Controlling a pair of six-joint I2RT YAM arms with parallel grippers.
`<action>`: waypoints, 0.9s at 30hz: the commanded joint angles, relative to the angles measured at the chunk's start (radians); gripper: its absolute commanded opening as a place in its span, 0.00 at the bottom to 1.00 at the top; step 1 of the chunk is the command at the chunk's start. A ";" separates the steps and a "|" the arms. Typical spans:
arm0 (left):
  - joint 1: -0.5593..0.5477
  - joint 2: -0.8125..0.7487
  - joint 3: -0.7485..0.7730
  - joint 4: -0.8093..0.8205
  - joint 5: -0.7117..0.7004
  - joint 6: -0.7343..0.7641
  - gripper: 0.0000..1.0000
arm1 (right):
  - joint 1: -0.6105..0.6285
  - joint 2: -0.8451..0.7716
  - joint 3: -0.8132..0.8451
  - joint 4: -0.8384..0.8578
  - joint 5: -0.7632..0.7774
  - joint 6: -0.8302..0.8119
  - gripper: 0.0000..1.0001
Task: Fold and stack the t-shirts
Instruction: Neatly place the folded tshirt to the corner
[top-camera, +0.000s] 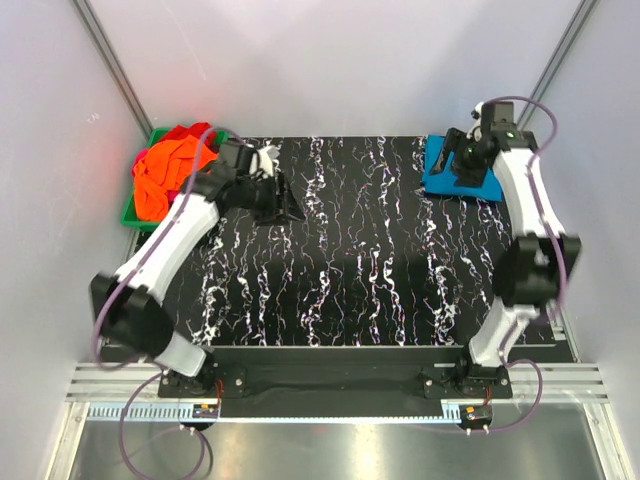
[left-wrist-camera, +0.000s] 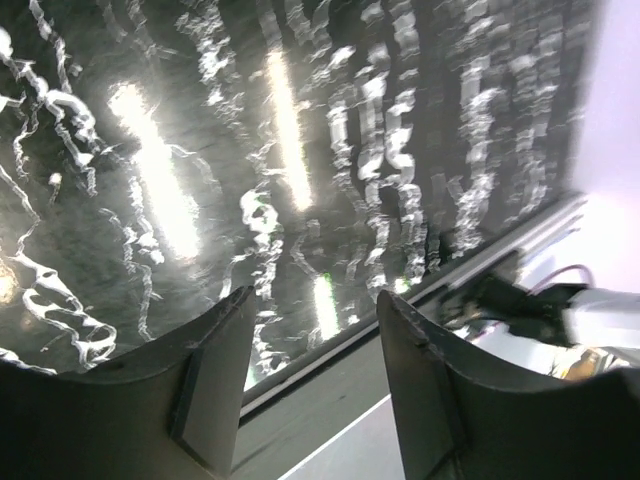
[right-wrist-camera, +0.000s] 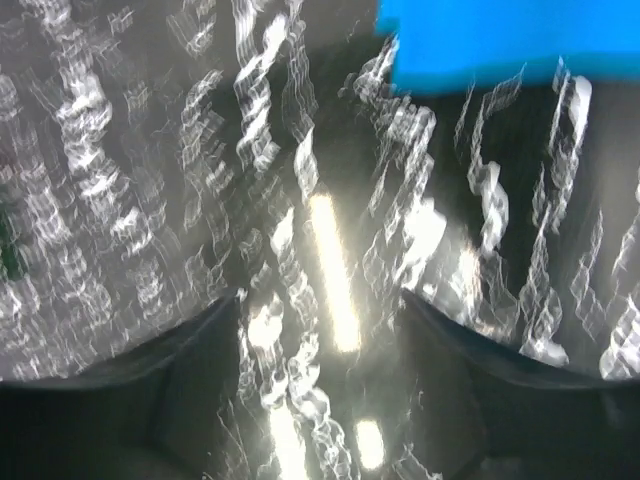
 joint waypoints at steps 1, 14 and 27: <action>0.011 -0.193 -0.065 0.140 0.054 -0.090 0.59 | 0.034 -0.339 -0.176 -0.109 -0.008 0.098 0.83; -0.003 -0.593 -0.244 0.114 -0.043 -0.086 0.99 | 0.047 -0.953 -0.418 -0.234 -0.229 0.306 1.00; -0.005 -0.736 -0.217 0.189 -0.001 -0.061 0.99 | 0.048 -1.027 -0.439 -0.181 -0.278 0.307 1.00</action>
